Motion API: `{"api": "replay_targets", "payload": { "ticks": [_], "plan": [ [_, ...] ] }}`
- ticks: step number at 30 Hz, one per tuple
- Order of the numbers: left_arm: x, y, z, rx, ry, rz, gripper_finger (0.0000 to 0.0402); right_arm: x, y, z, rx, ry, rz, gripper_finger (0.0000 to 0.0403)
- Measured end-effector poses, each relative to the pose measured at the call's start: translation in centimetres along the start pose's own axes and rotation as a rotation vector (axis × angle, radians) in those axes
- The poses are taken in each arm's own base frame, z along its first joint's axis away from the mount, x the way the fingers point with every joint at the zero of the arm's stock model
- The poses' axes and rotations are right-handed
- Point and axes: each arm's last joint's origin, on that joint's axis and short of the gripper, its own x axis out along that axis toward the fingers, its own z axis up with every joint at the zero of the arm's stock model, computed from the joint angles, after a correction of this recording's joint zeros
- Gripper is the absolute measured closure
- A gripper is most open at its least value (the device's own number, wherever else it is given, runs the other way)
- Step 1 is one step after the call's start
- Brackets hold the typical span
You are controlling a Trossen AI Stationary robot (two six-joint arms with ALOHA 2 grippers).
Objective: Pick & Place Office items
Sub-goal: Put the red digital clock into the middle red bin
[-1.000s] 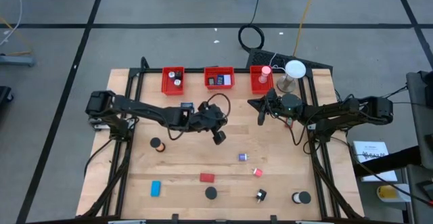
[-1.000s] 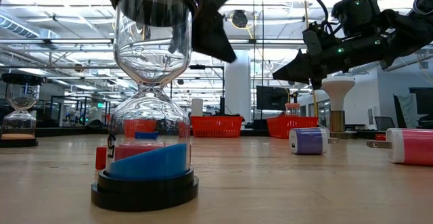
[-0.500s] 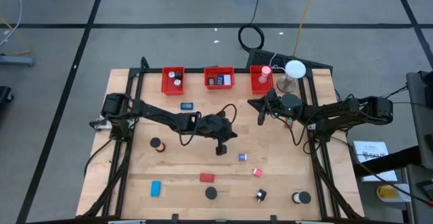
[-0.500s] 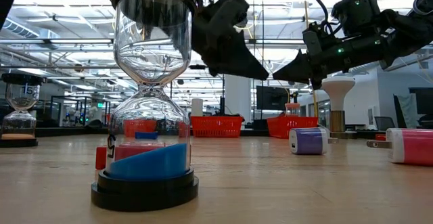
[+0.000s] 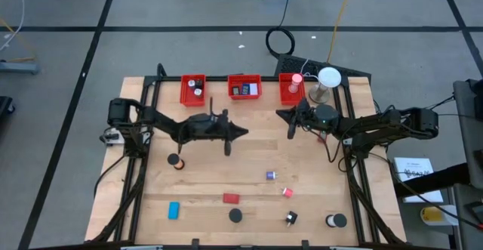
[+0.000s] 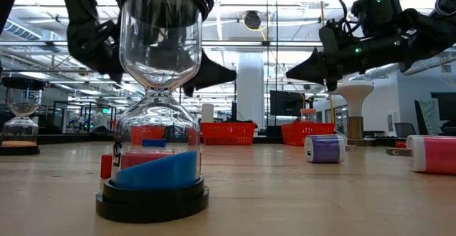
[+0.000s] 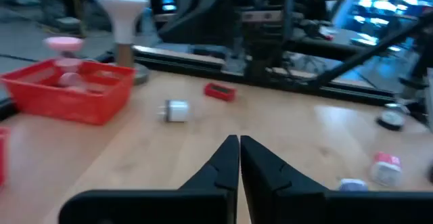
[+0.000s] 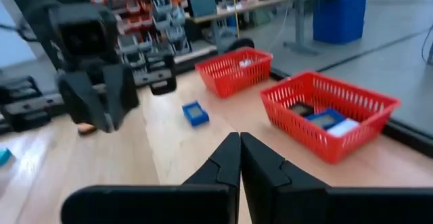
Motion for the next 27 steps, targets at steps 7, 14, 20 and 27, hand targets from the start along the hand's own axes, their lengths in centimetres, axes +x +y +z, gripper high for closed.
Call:
{"api": "replay_targets", "payload": {
  "ticks": [7,14,20,27],
  "plan": [
    [-2.0,1.7,-0.2,-0.009,-0.109,0.057,0.0399,-0.1,0.4,1.1,0.01,-0.106,0.08,0.0398],
    [-3.8,4.3,-0.3,-0.057,-0.149,0.074,0.0382,1.4,1.0,3.0,0.088,0.135,-0.066,0.0402],
    [-4.1,5.7,-0.5,-0.084,-0.122,0.11,0.0394,1.0,2.0,5.7,0.103,0.509,-0.414,0.0402],
    [-4.1,6.0,-0.8,-0.078,-0.095,0.121,0.0385,-1.3,2.0,6.0,0.326,0.754,-0.637,0.0391]
  ]
}}
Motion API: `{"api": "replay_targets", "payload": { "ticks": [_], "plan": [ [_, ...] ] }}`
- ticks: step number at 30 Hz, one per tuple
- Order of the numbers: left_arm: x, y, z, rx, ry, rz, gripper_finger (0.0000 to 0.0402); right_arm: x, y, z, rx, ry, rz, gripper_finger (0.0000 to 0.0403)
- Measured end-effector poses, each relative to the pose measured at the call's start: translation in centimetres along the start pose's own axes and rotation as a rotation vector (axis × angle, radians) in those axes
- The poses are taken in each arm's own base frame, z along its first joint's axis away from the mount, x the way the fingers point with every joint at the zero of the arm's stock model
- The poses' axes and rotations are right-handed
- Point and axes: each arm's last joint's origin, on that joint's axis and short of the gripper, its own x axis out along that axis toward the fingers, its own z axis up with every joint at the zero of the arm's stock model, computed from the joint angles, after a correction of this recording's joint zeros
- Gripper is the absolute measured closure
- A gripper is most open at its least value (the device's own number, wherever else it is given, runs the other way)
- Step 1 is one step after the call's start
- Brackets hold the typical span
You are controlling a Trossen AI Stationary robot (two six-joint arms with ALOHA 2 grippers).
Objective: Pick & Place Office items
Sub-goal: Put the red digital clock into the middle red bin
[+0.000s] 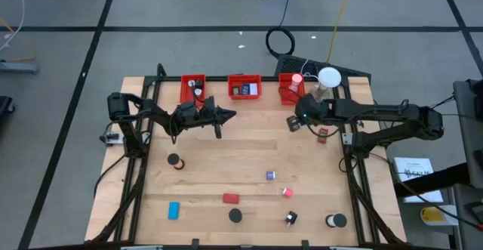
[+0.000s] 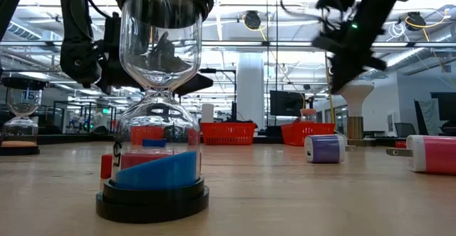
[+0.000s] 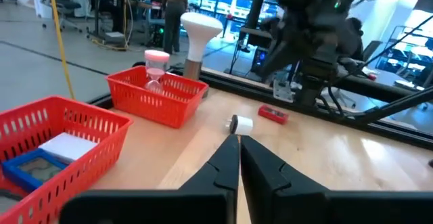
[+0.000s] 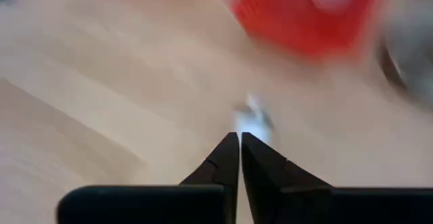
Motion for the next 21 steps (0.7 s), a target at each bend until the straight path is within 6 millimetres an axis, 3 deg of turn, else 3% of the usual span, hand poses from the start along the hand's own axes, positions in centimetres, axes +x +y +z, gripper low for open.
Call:
{"api": "replay_targets", "payload": {
  "ticks": [4,8,14,21],
  "plan": [
    [0.0,-0.1,0.0,0.0,0.002,-0.003,0.0379,-0.2,-1.5,-1.6,0.112,0.183,-0.133,0.0358],
    [0.1,-0.4,-0.2,-0.001,0.011,-0.012,0.0389,-0.3,-2.6,-2.9,0.214,0.25,-0.27,0.031],
    [0.1,-1.0,-0.2,0.027,0.005,-0.032,0.0394,2.3,-4.3,-5.5,0.351,0.265,-0.362,0.0235],
    [0.2,-1.0,0.0,0.017,-0.001,-0.04,0.0385,4.5,-6.3,-7.2,0.425,0.265,-0.409,0.0165]
  ]
}}
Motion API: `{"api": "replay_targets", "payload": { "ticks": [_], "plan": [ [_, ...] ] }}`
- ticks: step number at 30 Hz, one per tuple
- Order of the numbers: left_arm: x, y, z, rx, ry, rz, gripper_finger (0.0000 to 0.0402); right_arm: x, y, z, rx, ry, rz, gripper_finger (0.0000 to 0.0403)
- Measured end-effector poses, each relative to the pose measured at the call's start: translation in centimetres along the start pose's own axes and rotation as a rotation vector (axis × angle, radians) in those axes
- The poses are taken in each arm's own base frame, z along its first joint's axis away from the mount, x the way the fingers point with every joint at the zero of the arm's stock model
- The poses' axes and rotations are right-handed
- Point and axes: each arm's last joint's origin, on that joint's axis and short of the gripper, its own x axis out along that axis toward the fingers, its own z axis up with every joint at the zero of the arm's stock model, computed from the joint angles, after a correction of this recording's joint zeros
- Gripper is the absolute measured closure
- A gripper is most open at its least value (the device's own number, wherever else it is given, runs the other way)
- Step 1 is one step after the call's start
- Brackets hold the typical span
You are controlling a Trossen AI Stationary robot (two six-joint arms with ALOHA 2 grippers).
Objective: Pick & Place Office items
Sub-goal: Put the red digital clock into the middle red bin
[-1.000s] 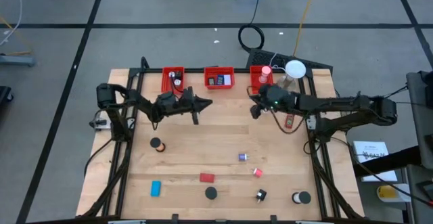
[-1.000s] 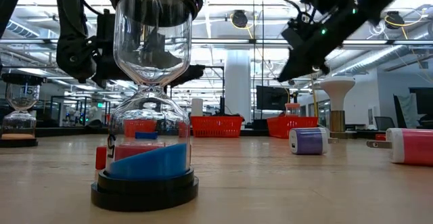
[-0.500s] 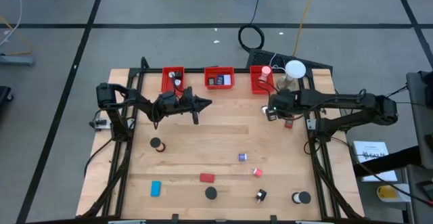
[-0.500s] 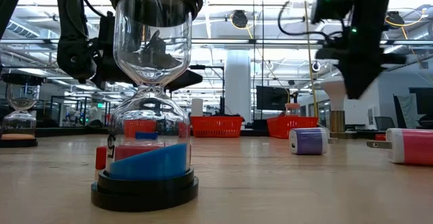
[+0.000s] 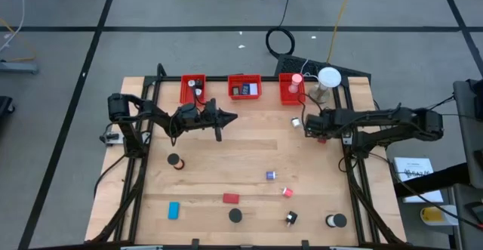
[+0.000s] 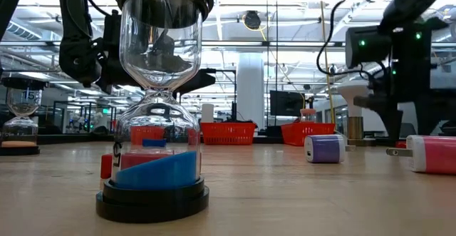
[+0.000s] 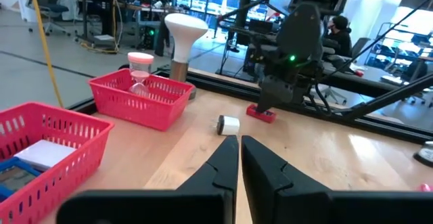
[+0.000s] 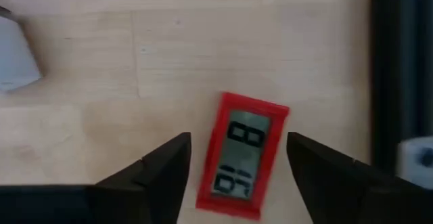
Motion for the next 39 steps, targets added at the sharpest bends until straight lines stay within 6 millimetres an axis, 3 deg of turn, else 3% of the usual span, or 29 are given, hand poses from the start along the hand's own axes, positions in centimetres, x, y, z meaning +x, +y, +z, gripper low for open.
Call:
{"api": "replay_targets", "payload": {
  "ticks": [5,10,14,17,26,33,39],
  "plan": [
    [0.0,-0.1,0.0,-0.008,0.003,-0.02,0.0399,1.8,0.0,-0.3,0.017,-0.011,0.073,0.0157],
    [0.0,0.1,0.0,-0.033,0.003,-0.016,0.0387,1.8,0.1,-0.2,-0.017,-0.018,0.081,0.0205],
    [-1.2,0.7,0.4,-0.041,-0.006,0.008,0.0392,1.2,0.6,-0.1,-0.099,-0.015,0.109,0.026],
    [-2.8,1.2,0.8,-0.04,-0.015,0.043,0.0398,-0.5,1.9,0.3,-0.148,-0.027,0.187,0.026],
    [-5.6,2.0,1.0,-0.024,-0.028,0.161,0.0385,-7.1,7.4,2.4,-0.236,-0.27,0.547,0.026],
    [-5.8,2.4,0.9,-0.026,-0.017,0.182,0.0385,-8.6,13.7,5.7,-0.316,-0.409,0.74,0.026],
    [-5.8,2.4,0.9,-0.019,-0.019,0.209,0.0385,-8.6,19.0,11.3,-0.364,-0.408,0.748,0.026]
  ]
}}
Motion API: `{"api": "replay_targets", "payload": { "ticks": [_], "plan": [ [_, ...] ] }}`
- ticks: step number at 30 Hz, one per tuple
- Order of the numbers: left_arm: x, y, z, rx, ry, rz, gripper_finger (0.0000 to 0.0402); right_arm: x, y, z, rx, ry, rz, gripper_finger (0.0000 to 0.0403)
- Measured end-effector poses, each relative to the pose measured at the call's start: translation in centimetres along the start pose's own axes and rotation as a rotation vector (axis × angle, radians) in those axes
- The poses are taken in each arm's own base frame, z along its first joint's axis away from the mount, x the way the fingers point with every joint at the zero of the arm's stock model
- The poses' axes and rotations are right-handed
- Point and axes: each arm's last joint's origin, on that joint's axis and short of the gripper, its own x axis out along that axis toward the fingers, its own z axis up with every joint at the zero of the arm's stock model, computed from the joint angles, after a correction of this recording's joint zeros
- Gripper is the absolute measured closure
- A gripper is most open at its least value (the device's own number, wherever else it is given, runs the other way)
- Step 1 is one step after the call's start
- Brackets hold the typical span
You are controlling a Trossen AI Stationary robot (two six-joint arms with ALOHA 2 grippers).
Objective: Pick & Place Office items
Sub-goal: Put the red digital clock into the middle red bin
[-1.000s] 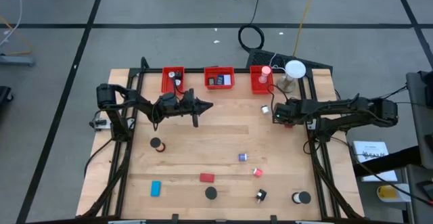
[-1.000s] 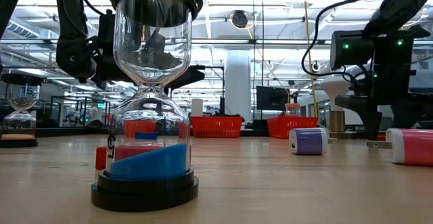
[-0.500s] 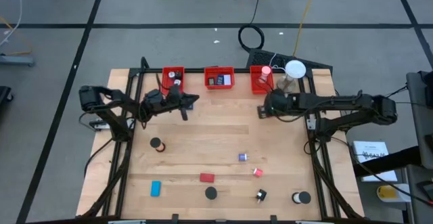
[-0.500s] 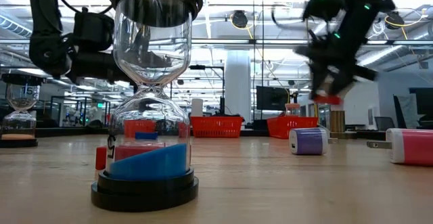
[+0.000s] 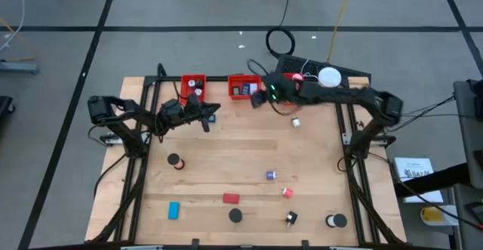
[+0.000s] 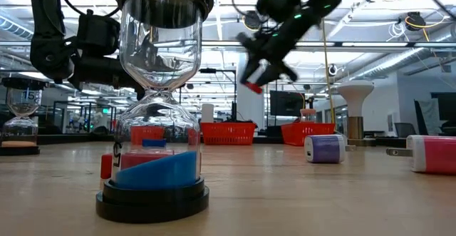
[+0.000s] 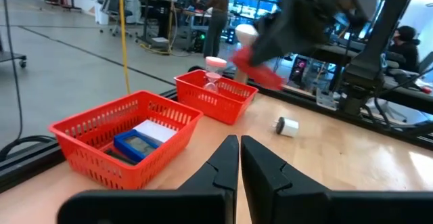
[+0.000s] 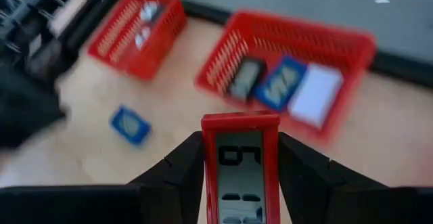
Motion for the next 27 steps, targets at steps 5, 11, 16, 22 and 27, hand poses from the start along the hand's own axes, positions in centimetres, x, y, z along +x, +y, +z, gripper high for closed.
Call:
{"api": "replay_targets", "payload": {
  "ticks": [5,11,16,22,27],
  "plan": [
    [0.0,0.0,0.0,-0.002,-0.001,0.009,0.0385,4.2,-1.0,3.7,0.013,0.04,-0.047,0.026],
    [0.0,0.0,0.0,-0.001,0.001,0.009,0.0385,8.3,-2.9,5.2,0.071,0.072,-0.115,0.026],
    [0.0,0.0,0.0,-0.001,0.003,0.011,0.0385,10.2,-3.6,5.3,0.129,0.066,-0.129,0.026],
    [0.0,0.0,0.0,-0.001,0.003,0.012,0.0385,10.9,-3.5,5.1,0.17,0.054,-0.119,0.026],
    [0.0,0.0,0.0,-0.004,0.002,0.012,0.0385,11.8,-3.6,4.4,0.191,0.068,-0.123,0.0253]
  ]
}}
